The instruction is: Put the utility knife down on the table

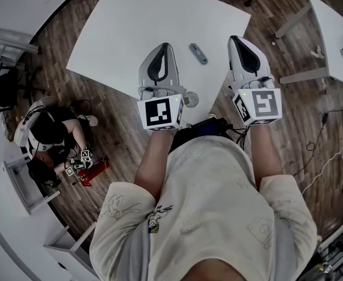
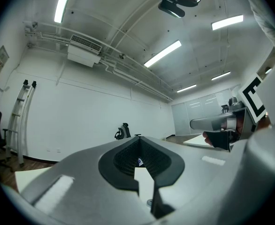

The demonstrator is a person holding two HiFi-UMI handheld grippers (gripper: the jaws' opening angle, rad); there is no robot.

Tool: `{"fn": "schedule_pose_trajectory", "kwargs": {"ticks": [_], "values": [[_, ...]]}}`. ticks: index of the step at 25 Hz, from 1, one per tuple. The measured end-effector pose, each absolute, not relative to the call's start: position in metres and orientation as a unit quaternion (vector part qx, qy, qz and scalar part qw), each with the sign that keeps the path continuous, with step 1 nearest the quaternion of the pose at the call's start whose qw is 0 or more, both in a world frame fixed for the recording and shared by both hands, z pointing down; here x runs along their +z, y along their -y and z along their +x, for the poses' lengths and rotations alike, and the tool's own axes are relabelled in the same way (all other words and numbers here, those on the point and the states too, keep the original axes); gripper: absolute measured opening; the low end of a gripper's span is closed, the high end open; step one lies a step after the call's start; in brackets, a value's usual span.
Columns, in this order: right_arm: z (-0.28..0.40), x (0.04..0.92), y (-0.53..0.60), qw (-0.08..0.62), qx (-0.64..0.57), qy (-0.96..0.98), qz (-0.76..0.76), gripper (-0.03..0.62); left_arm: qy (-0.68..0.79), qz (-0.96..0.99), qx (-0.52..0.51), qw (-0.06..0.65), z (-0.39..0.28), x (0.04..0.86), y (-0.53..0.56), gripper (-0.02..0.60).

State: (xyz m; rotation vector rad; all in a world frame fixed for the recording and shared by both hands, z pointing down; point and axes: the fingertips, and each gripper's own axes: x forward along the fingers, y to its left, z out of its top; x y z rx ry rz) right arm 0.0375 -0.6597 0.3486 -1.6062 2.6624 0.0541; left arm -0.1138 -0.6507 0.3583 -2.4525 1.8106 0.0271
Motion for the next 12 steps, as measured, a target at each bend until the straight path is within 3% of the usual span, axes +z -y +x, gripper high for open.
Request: {"fn": "schedule_pose_trajectory", "kwargs": {"ticks": [12], "values": [[0.038, 0.340, 0.661, 0.018, 0.020, -0.858, -0.514, 0.006, -0.592, -0.804, 0.013, 0.047, -0.109, 0.349, 0.650, 0.018]]}}
